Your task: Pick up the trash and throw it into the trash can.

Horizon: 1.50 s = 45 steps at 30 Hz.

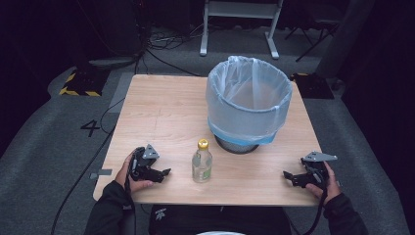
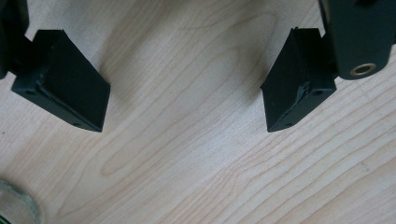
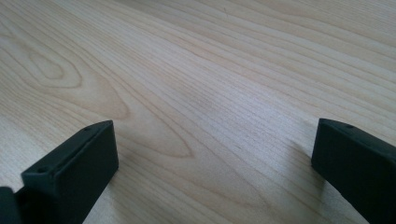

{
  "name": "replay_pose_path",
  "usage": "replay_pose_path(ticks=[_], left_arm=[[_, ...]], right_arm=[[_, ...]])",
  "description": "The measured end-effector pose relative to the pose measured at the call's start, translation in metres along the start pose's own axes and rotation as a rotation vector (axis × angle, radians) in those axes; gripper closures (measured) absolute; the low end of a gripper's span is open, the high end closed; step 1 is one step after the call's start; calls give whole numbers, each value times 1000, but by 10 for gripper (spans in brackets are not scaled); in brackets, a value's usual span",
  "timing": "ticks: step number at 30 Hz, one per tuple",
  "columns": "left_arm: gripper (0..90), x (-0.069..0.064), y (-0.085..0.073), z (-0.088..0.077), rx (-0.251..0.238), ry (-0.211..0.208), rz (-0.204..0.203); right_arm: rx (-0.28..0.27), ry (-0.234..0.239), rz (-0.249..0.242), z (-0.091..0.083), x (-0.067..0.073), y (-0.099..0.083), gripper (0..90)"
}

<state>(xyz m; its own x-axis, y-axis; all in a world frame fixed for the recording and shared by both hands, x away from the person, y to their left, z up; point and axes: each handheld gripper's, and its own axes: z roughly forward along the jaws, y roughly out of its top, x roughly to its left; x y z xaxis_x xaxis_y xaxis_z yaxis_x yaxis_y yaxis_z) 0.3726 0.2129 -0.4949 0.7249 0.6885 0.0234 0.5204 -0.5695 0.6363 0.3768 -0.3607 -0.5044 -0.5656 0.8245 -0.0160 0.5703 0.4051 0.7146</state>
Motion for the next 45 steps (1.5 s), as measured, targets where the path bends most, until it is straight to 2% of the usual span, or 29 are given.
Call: replay_pose_path(ticks=[2, 3, 4, 6, 13, 16, 18, 19, 20, 22, 26, 30, 33, 36, 39, 41, 45], left_arm=[[160, -4, 0, -2, -5, -28, 12], [160, -4, 1, -2, -13, -15, 33], [160, -7, 1, -3, -16, -9, 21], [160, -9, 2, -6, -29, -27, 18], [163, -18, 7, -7, -39, -62, 32], [165, -27, 11, -7, -19, -97, 59], [165, -36, 16, -6, -26, -121, 82], [165, -36, 16, -6, -26, -121, 82], [165, -43, 20, -5, -25, -125, 103], [165, -49, 24, -2, -14, -143, 130], [165, -58, 31, 2, -8, -152, 148], [164, -70, 39, 8, 6, -176, 191], [163, -76, 43, 10, -1, -196, 191], [162, -79, 46, 10, -9, -193, 198], [161, -80, 49, 12, -14, -192, 184], [159, -82, 53, 12, -35, -209, 191], [159, -84, 57, 13, -52, -207, 181]], right_arm=[[0, 0, -1, 0, 0, 0, 6], [0, 0, -1, 0, 0, 0, 6], [0, 0, -1, 0, 0, 0, 6], [0, 0, -1, 0, 0, 0, 6], [0, 0, -1, 0, 0, 0, 6], [0, 0, -1, 0, 0, 0, 5], [0, 0, -1, 0, 0, 0, 6], [0, 0, -1, 0, 0, 0, 6], [0, 0, -1, 0, 0, 0, 5], [0, 0, 0, 0, 0, 0, 5], [0, 0, -1, 0, 0, 0, 6], [0, 0, -1, 0, 0, 0, 5], [0, 0, -1, 0, 0, 0, 6], [0, 0, -1, 0, 0, 0, 5], [0, 0, -1, 0, 0, 0, 6], [0, 0, -1, 0, 0, 0, 6], [0, 0, -1, 0, 0, 0, 6]])
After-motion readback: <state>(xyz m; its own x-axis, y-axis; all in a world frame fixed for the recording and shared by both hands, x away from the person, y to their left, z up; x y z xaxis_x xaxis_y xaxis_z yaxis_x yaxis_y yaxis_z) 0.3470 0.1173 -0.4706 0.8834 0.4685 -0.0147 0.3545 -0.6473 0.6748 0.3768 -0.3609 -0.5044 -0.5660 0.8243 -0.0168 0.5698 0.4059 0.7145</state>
